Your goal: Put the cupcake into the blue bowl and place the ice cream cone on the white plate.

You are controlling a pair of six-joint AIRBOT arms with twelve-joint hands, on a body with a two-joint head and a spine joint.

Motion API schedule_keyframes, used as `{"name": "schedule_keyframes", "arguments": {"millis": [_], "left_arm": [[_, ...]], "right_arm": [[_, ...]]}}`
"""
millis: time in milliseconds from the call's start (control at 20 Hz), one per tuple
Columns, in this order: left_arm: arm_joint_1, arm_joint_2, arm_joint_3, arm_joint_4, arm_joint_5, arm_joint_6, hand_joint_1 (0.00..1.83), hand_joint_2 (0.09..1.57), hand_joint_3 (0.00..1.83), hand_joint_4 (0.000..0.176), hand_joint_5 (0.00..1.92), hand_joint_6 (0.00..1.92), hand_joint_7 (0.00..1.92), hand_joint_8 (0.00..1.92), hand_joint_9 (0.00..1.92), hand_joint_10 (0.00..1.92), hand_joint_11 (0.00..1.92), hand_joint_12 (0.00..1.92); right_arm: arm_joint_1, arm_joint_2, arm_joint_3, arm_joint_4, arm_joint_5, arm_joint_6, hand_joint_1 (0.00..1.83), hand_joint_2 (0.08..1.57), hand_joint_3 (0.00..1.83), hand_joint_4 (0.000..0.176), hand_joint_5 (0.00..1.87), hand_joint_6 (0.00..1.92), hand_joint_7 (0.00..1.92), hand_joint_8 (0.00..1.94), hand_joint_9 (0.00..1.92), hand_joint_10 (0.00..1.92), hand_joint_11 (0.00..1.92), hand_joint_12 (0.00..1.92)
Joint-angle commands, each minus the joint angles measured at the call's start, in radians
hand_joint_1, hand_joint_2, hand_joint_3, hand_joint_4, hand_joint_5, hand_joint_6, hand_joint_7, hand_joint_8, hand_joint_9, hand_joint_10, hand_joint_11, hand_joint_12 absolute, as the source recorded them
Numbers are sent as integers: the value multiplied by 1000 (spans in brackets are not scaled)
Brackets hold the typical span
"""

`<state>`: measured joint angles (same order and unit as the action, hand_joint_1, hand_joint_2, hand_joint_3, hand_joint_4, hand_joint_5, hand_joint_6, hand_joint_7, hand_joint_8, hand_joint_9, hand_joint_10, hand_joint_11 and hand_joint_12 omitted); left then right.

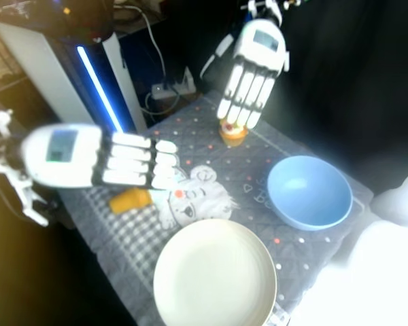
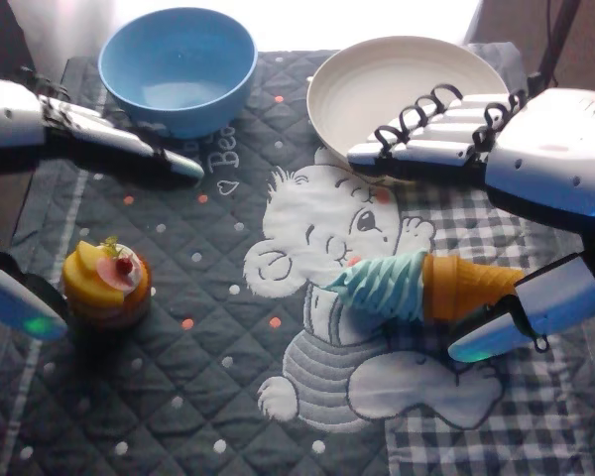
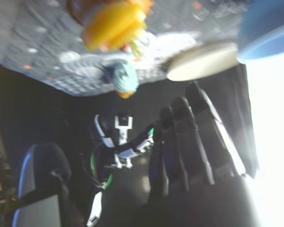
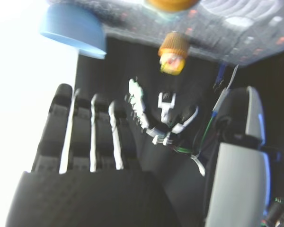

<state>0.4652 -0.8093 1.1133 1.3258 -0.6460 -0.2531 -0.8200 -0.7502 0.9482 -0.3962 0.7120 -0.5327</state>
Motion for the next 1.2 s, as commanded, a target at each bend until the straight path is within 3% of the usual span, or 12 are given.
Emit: {"name": "schedule_keyframes", "arguments": {"millis": [0,150,250,600,1150], "left_arm": [[-7,-10,7,-39,-26,-17,770,833,1,0,324,1,469,2,538,5,119,960],[14,-39,24,-16,-19,-37,781,833,3,0,352,5,503,3,546,3,69,1067],[30,-52,34,0,-13,-53,783,836,0,0,375,3,524,4,575,9,164,998],[83,-104,79,36,12,-103,748,813,0,0,403,3,531,2,589,9,199,1025],[113,-117,92,34,39,-107,777,789,1,0,416,2,558,3,633,5,181,1083]], "right_arm": [[13,-9,5,20,85,17,718,743,0,0,204,14,261,18,265,16,277,127],[13,-34,18,18,60,24,666,722,0,0,280,12,339,16,355,21,367,165],[13,-55,29,18,45,29,762,726,0,0,285,10,356,17,360,17,365,164],[10,-99,49,21,8,42,751,748,4,0,347,2,439,0,479,7,498,191],[-27,-124,73,68,-8,42,782,749,3,0,400,11,498,13,544,17,499,182]]}}
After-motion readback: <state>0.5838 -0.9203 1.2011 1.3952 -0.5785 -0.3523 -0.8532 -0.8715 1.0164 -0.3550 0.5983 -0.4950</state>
